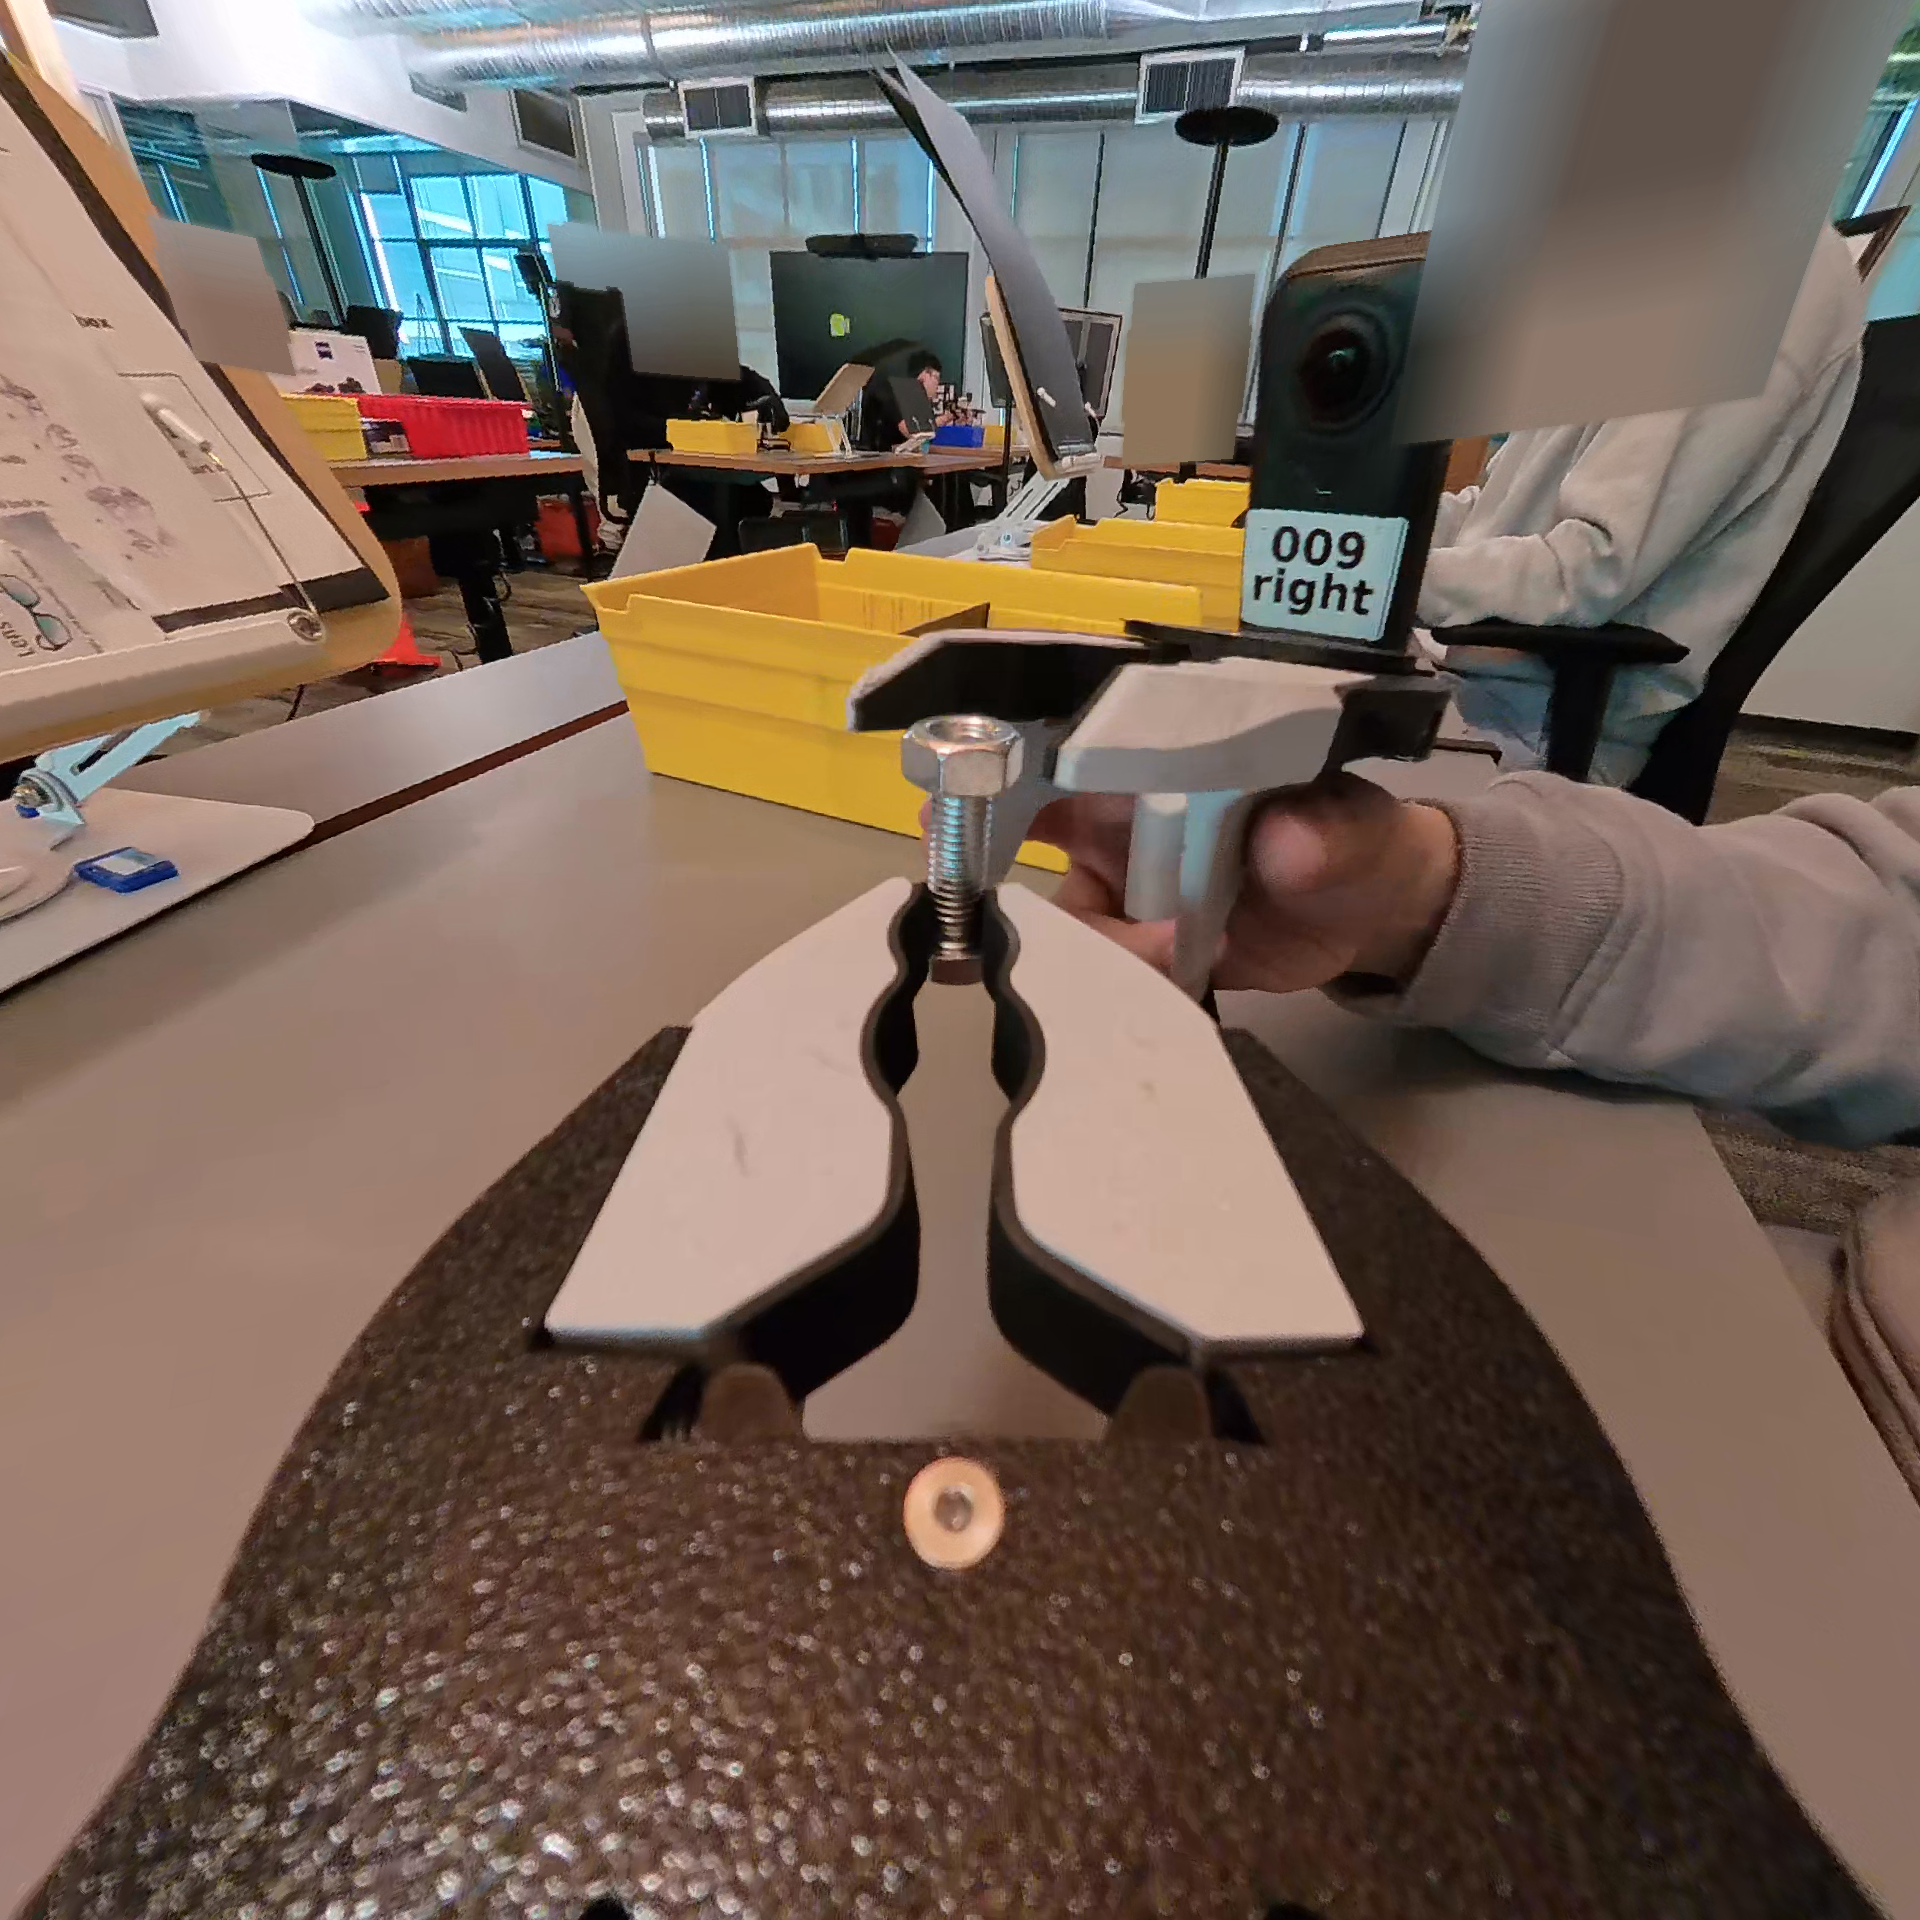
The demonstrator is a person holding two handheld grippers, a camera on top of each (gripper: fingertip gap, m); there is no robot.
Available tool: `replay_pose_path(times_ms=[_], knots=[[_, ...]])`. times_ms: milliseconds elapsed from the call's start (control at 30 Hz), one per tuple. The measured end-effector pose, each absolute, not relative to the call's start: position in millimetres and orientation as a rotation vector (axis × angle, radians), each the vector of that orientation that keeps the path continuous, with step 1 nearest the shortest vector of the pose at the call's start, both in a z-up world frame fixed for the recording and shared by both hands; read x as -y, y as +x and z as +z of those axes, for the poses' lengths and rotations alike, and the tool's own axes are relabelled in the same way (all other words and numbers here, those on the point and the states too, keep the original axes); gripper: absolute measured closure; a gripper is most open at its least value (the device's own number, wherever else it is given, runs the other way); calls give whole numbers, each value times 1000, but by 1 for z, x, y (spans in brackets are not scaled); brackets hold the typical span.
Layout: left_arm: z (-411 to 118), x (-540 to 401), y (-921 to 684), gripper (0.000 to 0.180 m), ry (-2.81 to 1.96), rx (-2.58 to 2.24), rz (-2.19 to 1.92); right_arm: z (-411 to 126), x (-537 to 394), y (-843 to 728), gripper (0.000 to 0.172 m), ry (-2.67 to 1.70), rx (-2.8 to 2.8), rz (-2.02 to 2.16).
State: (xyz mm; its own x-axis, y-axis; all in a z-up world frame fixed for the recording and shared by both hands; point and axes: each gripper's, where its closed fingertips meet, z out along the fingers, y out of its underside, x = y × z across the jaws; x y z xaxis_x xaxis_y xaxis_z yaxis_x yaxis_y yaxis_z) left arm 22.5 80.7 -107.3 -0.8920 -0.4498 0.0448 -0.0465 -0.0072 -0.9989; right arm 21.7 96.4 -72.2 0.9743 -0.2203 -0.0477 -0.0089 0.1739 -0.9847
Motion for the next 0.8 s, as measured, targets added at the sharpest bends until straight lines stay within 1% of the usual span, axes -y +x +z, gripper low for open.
replay_pose_path(times_ms=[167, 267, 367, 433, 800], knots=[[-107, -83, 24, 172, -529, -1973, -1973, -74, -95, 25, 147, -1404, -204, -190], [-108, -82, 24, 172, -526, -1976, -1962, -73, -95, 25, 148, -1401, -204, -195], [-108, -82, 24, 172, -525, -1978, -1955, -73, -96, 22, 154, -1406, -184, -203], [-108, -82, 24, 172, -520, -1981, -1959, -73, -96, 22, 154, -1416, -170, -203], [-87, -70, -15, 172, -230, -2021, -2289, -52, -87, -15, 154, -1294, 11, 150]])
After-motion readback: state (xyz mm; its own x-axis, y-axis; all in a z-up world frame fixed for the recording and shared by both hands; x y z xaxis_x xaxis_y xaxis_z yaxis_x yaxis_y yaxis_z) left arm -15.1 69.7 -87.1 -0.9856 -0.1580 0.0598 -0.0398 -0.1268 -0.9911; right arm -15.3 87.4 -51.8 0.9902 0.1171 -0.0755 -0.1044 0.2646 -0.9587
